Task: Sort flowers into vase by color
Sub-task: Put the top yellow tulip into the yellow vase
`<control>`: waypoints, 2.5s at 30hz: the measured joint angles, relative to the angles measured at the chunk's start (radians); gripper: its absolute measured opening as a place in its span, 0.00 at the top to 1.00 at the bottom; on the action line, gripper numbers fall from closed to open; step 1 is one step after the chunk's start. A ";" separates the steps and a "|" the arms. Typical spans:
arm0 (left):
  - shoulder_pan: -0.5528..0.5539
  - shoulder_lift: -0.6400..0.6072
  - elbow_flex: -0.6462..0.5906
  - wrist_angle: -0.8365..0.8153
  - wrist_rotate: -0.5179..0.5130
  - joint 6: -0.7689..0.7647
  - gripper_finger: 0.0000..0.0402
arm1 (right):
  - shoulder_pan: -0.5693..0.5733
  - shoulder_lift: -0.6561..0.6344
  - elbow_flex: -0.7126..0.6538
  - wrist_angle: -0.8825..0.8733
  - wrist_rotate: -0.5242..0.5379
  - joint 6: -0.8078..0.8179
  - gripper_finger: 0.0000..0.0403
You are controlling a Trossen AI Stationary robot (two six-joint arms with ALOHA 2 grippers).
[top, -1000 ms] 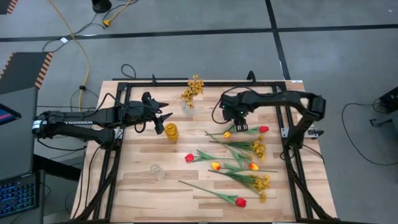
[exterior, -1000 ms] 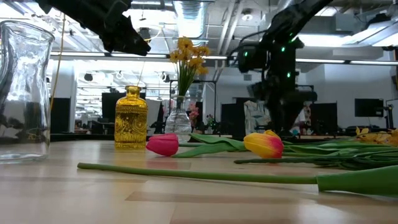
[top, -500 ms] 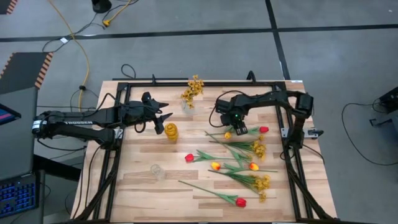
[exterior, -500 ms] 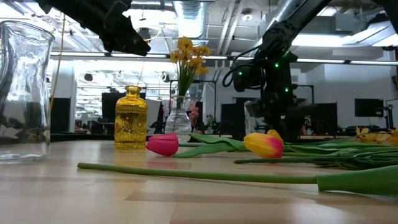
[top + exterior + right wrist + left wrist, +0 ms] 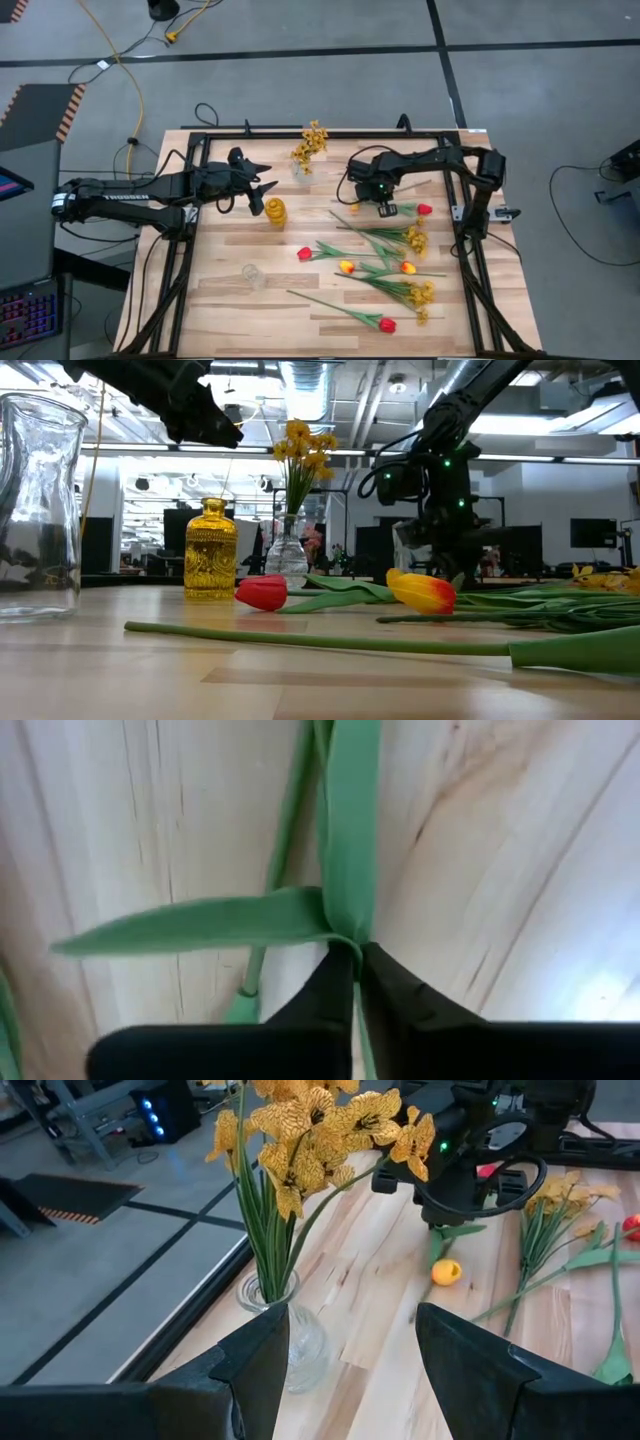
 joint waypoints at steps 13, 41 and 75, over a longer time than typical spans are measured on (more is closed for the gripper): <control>0.000 -0.006 0.000 0.055 0.002 0.016 0.48 | 0.091 -0.121 -0.002 -0.093 0.000 0.080 0.95; -0.051 0.128 0.000 0.313 0.285 0.027 0.48 | 0.219 -0.613 -0.002 0.330 -0.007 0.235 0.95; -0.087 0.610 0.208 1.064 0.264 0.146 0.48 | 0.335 -0.613 -0.002 0.794 -0.008 0.236 0.95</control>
